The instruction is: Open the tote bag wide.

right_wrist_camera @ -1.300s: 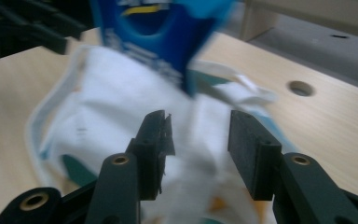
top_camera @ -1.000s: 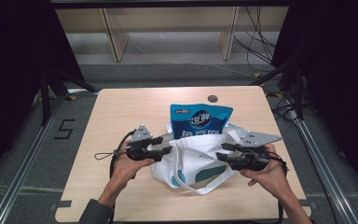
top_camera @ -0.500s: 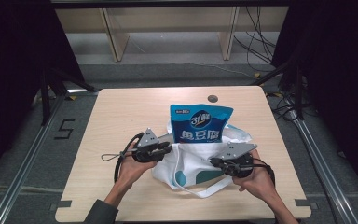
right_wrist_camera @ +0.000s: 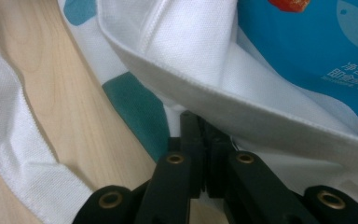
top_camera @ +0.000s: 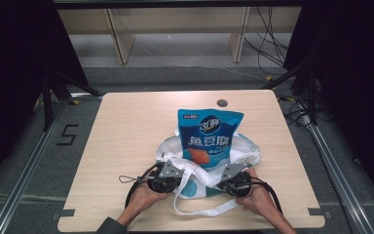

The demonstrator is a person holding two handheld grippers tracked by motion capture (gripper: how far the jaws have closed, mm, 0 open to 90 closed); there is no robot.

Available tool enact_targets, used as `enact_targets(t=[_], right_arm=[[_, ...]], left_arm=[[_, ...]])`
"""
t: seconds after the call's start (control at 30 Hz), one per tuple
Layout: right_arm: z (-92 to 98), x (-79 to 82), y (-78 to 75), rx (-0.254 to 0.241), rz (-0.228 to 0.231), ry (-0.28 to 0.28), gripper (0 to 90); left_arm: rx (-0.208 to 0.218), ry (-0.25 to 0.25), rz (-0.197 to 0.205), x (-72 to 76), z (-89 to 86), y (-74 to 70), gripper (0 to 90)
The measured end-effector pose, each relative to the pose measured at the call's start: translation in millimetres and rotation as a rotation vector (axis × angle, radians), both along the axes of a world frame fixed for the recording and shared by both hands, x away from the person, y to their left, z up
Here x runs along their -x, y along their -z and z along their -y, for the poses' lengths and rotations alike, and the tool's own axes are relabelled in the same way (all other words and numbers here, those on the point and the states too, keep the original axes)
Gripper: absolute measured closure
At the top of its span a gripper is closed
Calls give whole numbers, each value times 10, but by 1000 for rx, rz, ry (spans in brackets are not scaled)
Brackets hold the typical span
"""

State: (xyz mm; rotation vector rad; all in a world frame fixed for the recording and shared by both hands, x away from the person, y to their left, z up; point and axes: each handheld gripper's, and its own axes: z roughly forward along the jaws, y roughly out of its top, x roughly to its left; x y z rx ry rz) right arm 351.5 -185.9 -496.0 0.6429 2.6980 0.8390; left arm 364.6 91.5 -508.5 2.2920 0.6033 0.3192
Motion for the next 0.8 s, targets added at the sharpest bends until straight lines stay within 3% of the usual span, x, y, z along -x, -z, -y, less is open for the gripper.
enact_targets(t=[0.03, 0.07, 0.13, 0.17, 0.2, 0.27, 0.37, 0.4, 0.43, 0.47, 0.53, 0.57, 0.6, 0.63, 0.67, 0.73, 0.8], right_arm=[[0, 0, 0, 0, 0, 0, 894], [8, 7, -10, -1, -4, 8, 891], [41, 68, -160, -22, -2, 56, 870], [73, 56, -206, -44, 22, 17, 863], [73, 56, -206, -44, 22, 17, 863], [180, 101, -371, -129, 27, 3, 827], [259, 132, -465, -152, 31, -17, 800], [335, 184, -584, -187, 47, -20, 777], [335, 184, -584, -187, 47, -20, 777], [420, 231, -749, -244, 74, 2, 780], [484, 227, -905, -288, 140, 27, 796], [484, 227, -905, -288, 140, 27, 796], [536, 147, -1007, -310, 195, 71, 816], [536, 147, -1007, -310, 195, 71, 816], [550, 39, -1011, -306, 202, 107, 834], [552, -42, -989, -298, 206, 120, 841], [507, -214, -836, -249, 179, 150, 855]], left_arm=[[0, 0, 0, 0, 0, 0, 890], [38, -3, -18, 23, 10, -3, 890], [62, -6, -6, 55, -10, -84, 878], [91, -11, -3, 71, -21, -139, 878], [91, -11, -3, 71, -21, -139, 875], [137, -16, 32, 126, -79, -338, 868], [155, -19, 34, 152, -127, -426, 853], [189, -36, 31, 185, -183, -506, 847], [189, -36, 31, 185, -183, -506, 840], [198, -47, 39, 205, -265, -617, 837], [210, -49, 45, 207, -295, -664, 830], [208, -61, 67, 205, -330, -728, 830], [216, -74, 90, 192, -365, -813, 830], [224, -96, 95, 181, -376, -860, 830], [258, -137, 129, 90, -366, -951, 833], [283, -145, 135, 27, -328, -962, 835], [317, -167, 105, -154, -143, -858, 835]])
